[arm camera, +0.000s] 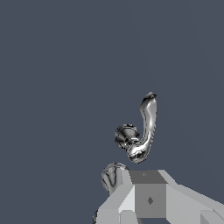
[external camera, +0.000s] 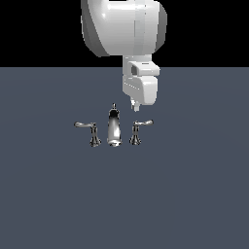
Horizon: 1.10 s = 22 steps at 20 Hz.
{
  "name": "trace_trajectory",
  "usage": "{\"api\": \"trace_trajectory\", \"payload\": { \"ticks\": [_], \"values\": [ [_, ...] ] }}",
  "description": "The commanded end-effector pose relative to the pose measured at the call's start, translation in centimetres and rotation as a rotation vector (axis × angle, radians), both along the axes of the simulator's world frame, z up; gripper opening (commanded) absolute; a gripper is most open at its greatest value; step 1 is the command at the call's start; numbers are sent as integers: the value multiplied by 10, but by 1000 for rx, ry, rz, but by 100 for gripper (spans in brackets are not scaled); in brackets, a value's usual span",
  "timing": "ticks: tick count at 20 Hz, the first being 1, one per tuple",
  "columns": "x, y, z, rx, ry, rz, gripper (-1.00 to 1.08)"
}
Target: Turn on the faucet by rotating a designated handle.
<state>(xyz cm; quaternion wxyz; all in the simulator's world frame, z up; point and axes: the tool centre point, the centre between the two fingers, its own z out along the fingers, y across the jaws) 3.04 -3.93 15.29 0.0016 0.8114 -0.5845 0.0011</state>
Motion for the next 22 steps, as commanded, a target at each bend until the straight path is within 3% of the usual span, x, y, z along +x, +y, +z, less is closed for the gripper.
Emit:
{"api": "trace_trajectory", "payload": {
  "ticks": [1, 11, 22],
  "values": [
    [11, -10, -15, -1, -1, -58, -100],
    [37, -39, -53, 2, 0, -203, -100],
    [38, -46, -59, 3, 0, -227, -100]
  ]
}}
